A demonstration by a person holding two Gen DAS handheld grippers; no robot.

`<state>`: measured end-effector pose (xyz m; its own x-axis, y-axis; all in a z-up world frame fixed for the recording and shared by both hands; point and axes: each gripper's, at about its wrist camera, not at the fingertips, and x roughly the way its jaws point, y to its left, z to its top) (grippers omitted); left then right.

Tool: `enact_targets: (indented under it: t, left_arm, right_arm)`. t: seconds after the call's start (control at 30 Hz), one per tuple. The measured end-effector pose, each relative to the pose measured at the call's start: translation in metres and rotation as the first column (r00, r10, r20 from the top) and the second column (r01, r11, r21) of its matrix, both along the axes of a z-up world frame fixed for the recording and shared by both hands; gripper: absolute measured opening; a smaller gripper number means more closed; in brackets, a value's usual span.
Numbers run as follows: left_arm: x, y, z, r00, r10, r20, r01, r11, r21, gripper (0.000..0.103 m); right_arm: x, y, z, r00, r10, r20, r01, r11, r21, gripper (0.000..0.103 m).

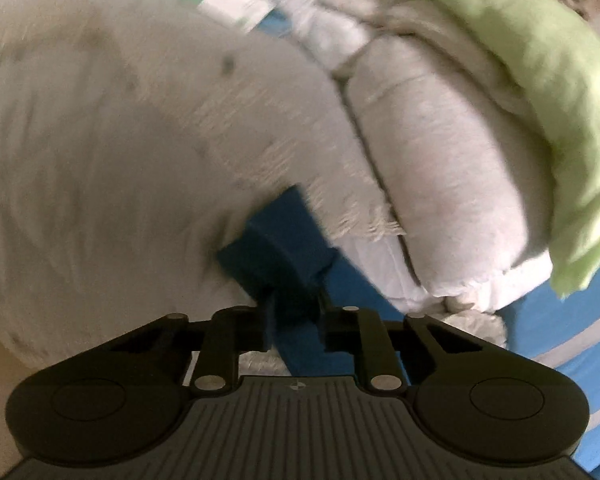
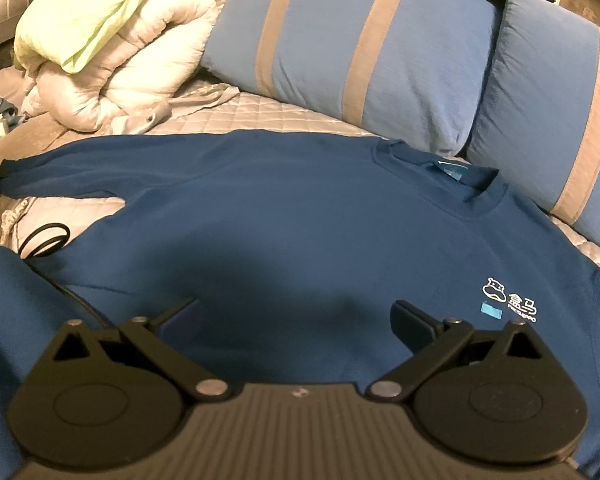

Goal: Fold clothes
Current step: 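Grasp the sleeve cuff with the left gripper and lift it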

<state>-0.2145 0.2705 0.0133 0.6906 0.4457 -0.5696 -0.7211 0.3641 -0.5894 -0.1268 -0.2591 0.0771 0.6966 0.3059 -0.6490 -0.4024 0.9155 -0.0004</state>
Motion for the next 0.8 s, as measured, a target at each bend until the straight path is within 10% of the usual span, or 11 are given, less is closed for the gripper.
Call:
enact_targets:
  t: [0.13, 0.33, 0.57, 0.8]
  left_arm:
    - [0.021, -0.034, 0.047, 0.993, -0.083, -0.079, 0.100, 0.963, 0.250, 0.015]
    - [0.052, -0.099, 0.107, 0.961, -0.226, -0.158, 0.275, 0.830, 0.486, 0.015]
    - [0.086, -0.172, 0.146, 0.912, -0.362, -0.194, 0.403, 0.692, 0.599, 0.015]
    - [0.121, -0.217, 0.160, 0.867, -0.448, -0.217, 0.476, 0.619, 0.624, 0.014]
  right_arm:
    - [0.001, -0.001, 0.001, 1.000, -0.008, 0.001, 0.008, 1.000, 0.007, 0.103]
    - [0.003, -0.005, 0.002, 1.000, -0.018, 0.003, 0.018, 1.000, 0.022, 0.103]
    - [0.008, -0.013, 0.003, 0.998, -0.053, -0.017, 0.054, 0.997, 0.062, 0.103]
    - [0.017, -0.025, 0.002, 0.994, -0.098, -0.054, 0.104, 0.987, 0.123, 0.103]
